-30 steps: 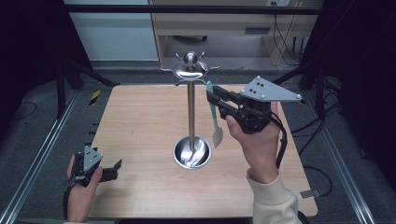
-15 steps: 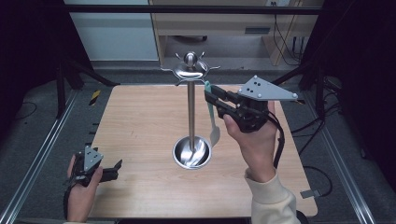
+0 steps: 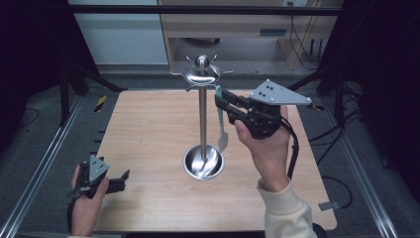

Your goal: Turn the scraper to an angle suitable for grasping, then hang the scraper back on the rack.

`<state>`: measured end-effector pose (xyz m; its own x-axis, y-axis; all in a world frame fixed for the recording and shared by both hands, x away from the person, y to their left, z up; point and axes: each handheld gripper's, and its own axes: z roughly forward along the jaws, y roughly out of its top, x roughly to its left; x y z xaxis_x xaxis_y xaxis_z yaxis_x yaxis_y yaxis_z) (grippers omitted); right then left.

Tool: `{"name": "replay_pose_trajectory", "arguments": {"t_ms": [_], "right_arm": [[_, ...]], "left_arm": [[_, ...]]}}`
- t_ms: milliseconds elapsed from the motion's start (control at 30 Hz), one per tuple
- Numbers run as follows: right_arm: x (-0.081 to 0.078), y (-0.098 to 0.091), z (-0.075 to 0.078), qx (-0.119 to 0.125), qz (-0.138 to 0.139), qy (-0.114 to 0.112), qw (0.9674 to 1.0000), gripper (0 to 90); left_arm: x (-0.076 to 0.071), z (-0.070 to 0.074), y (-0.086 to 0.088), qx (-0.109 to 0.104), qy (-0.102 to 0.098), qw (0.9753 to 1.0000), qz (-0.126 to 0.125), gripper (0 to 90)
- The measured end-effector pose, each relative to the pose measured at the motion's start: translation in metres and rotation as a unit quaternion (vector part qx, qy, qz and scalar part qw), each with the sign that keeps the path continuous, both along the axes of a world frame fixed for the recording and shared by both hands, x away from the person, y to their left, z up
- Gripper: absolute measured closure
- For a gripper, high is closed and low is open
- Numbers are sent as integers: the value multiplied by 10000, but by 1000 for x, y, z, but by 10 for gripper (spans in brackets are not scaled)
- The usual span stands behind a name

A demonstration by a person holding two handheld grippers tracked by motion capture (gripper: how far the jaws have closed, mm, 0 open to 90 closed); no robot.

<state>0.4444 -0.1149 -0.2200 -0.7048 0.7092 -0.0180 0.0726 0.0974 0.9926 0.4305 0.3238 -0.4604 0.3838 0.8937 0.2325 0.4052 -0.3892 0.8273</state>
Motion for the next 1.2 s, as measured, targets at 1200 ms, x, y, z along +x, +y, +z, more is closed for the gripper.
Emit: {"name": "replay_pose_trajectory", "arguments": {"t_ms": [1200], "right_arm": [[4, 4, -8, 256, -38, -49, 9997, 737]], "left_arm": [[0, 0, 0, -12, 16, 10000, -11, 25]]}}
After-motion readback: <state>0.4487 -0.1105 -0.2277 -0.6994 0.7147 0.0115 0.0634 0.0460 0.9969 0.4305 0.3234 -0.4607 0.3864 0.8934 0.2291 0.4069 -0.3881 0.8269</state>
